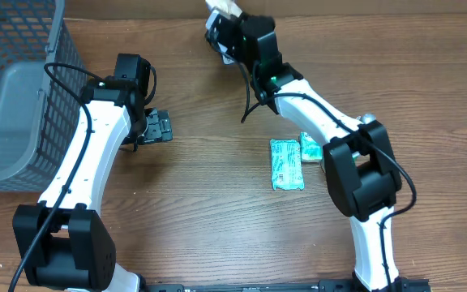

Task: Scan the item barcode
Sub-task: 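Hold the snack bag up against the white scanner face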

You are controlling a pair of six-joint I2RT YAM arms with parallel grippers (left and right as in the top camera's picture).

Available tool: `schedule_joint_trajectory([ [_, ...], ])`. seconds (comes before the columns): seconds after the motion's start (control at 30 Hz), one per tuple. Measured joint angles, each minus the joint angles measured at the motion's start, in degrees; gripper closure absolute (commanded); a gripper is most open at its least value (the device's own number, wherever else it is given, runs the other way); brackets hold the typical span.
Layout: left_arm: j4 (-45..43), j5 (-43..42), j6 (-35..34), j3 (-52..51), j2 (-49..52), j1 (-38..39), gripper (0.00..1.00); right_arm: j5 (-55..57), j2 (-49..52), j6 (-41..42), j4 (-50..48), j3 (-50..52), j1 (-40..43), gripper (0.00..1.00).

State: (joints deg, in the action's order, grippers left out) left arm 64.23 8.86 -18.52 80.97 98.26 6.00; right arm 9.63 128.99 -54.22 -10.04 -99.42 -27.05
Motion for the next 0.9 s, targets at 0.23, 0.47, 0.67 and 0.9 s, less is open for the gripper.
schedule_joint_trajectory([
  [0.23, 0.0, 0.0, 0.0, 0.0, 0.0, 0.0, 0.00, 0.5, 2.2, -2.8, 0.4, 0.0, -0.1, 0.96],
  [0.47, 0.0, 0.0, 0.0, 0.0, 0.0, 0.0, 0.00, 0.9, 2.2, -2.8, 0.8, 0.0, -1.0, 0.96],
  [0.67, 0.0, 0.0, 0.0, 0.0, 0.0, 0.0, 0.00, -0.4, 2.3, -2.8, 4.5, 0.0, -2.8, 0.96],
  [0.9, 0.0, 0.0, 0.0, 0.0, 0.0, 0.0, 0.00, -0.2, 2.2, 1.0, 4.1, 0.0, -3.0, 0.96],
])
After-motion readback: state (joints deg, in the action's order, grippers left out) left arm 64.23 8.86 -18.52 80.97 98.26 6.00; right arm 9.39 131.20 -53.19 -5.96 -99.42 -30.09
